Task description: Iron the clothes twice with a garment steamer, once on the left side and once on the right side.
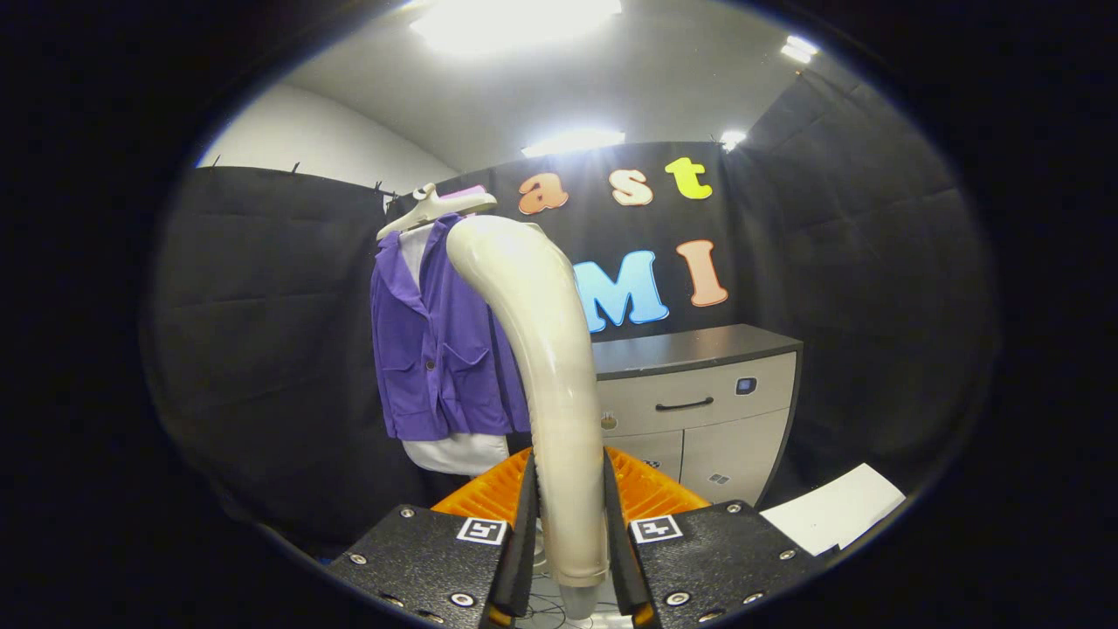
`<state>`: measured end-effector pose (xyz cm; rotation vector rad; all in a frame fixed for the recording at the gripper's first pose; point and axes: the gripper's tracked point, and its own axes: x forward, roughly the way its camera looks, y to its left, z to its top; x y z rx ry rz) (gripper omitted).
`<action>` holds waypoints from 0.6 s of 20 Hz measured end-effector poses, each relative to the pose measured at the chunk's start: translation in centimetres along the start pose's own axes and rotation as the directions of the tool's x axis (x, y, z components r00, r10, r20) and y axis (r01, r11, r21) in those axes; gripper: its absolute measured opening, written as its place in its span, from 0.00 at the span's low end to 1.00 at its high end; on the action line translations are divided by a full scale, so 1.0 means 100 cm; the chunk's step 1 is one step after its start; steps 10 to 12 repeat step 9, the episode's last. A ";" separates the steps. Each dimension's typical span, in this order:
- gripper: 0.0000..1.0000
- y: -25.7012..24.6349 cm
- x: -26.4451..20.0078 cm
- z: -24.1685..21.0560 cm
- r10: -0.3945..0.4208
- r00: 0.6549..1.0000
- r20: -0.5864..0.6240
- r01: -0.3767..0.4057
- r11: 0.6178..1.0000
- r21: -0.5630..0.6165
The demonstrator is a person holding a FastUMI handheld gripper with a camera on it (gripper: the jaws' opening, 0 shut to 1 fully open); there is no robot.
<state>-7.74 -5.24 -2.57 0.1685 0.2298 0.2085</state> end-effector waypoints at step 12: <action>0.37 0.009 0.008 0.006 -0.003 1.000 0.006 0.003 1.000 -0.008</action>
